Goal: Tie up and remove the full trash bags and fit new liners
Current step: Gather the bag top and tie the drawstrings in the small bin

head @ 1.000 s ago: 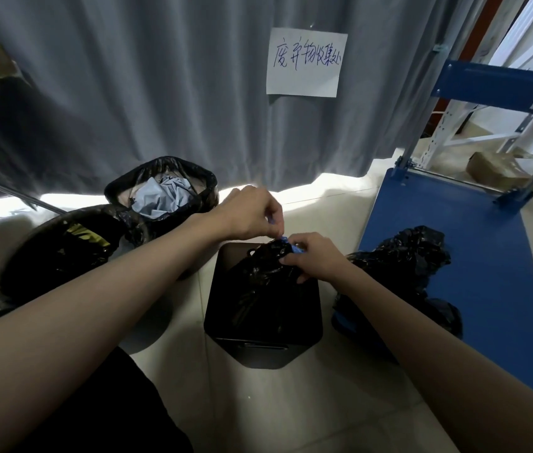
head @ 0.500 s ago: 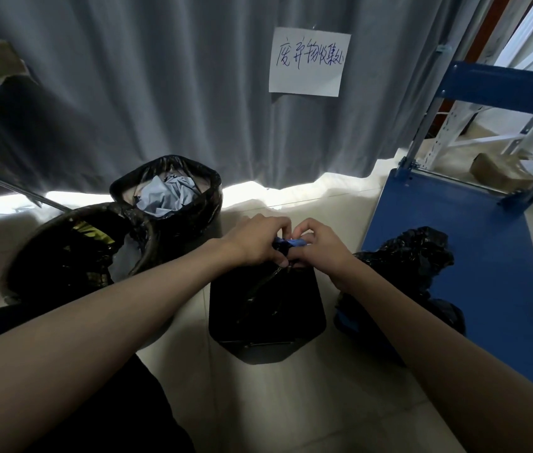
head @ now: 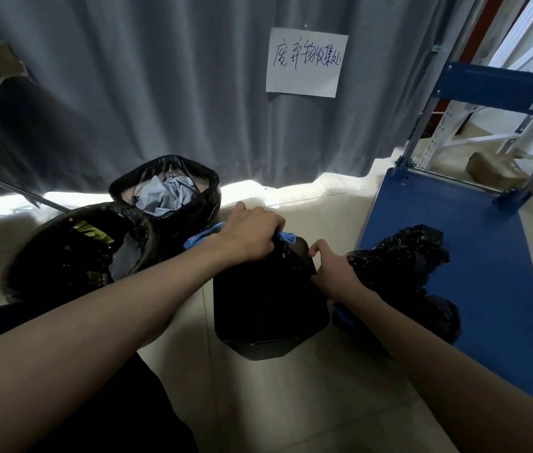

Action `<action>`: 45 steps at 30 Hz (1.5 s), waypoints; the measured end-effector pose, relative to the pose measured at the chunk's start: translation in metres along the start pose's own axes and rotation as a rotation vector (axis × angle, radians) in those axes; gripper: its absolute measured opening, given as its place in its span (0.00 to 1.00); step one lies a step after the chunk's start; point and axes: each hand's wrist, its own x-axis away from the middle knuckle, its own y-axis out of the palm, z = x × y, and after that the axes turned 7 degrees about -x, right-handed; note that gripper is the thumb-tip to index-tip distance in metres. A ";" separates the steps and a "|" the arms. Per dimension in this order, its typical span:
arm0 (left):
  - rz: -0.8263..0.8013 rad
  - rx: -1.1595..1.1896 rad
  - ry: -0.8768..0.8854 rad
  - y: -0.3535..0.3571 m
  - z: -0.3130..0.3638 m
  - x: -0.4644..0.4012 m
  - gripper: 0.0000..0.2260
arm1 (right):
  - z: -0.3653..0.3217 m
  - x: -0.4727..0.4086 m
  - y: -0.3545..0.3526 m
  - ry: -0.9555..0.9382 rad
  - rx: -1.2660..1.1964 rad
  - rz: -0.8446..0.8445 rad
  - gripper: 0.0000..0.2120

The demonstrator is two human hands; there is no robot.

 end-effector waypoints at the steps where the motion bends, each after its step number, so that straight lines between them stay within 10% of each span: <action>1: 0.009 0.003 0.002 -0.001 0.000 0.001 0.04 | 0.000 0.000 0.000 -0.014 0.008 0.018 0.18; 11: 0.232 0.100 -0.083 -0.048 -0.008 0.003 0.06 | 0.004 -0.001 0.002 0.052 -0.019 0.109 0.17; 17: 0.691 0.457 -0.260 -0.104 -0.031 -0.007 0.07 | -0.003 -0.002 -0.008 0.201 -0.175 0.101 0.11; 21: 0.845 0.613 -0.282 -0.133 -0.039 -0.016 0.07 | -0.040 -0.002 -0.037 0.121 -0.463 0.517 0.08; 24: 0.858 0.657 -0.271 -0.138 -0.037 -0.027 0.08 | -0.090 0.000 -0.073 -0.075 -0.761 0.690 0.09; 29: 0.869 0.741 -0.261 -0.141 -0.029 -0.057 0.08 | -0.146 -0.005 -0.110 -0.307 -0.743 0.518 0.19; 45: 0.671 0.586 0.002 -0.131 -0.022 -0.189 0.09 | -0.124 -0.146 -0.184 -0.167 -0.480 0.670 0.08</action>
